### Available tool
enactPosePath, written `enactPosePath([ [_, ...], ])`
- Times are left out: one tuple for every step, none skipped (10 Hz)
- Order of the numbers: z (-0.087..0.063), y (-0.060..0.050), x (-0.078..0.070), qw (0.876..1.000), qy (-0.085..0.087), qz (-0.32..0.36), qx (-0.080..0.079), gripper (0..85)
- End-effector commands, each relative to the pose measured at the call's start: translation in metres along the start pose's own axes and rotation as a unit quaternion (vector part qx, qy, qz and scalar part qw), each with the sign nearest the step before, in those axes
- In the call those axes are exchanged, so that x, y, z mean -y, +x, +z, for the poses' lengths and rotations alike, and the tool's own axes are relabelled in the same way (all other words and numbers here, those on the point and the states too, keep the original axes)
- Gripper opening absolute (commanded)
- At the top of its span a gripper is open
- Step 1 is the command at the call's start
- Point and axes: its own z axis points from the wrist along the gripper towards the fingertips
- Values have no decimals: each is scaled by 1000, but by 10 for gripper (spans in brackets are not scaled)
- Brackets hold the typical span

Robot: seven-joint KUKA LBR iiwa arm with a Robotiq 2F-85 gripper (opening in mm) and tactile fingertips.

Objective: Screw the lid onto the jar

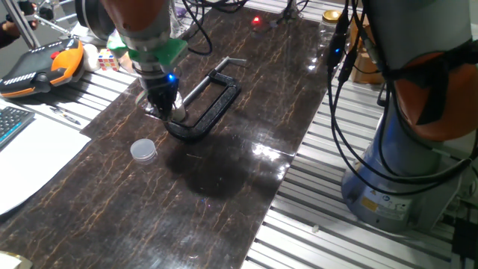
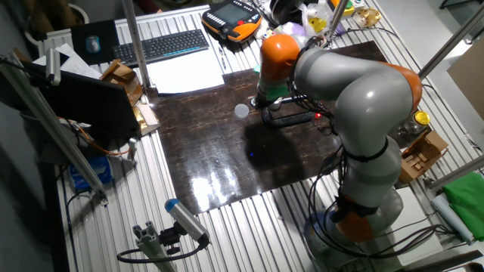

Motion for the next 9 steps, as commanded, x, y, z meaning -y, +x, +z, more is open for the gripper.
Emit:
enactPosePath([
  [0, 0, 0, 1000, 10, 3, -7, 7],
  [0, 0, 0, 1000, 14, 6, -11, 7],
  [0, 0, 0, 1000, 5, 14, -11, 7],
  [0, 0, 0, 1000, -8, 13, -17, 7],
  [0, 0, 0, 1000, -8, 3, -24, 7],
  [0, 0, 0, 1000, 4, -2, -24, 7],
  [0, 0, 0, 1000, 15, -11, -23, 7],
  [0, 0, 0, 1000, 10, -18, -23, 7],
  [0, 0, 0, 999, -4, -24, -25, 7],
])
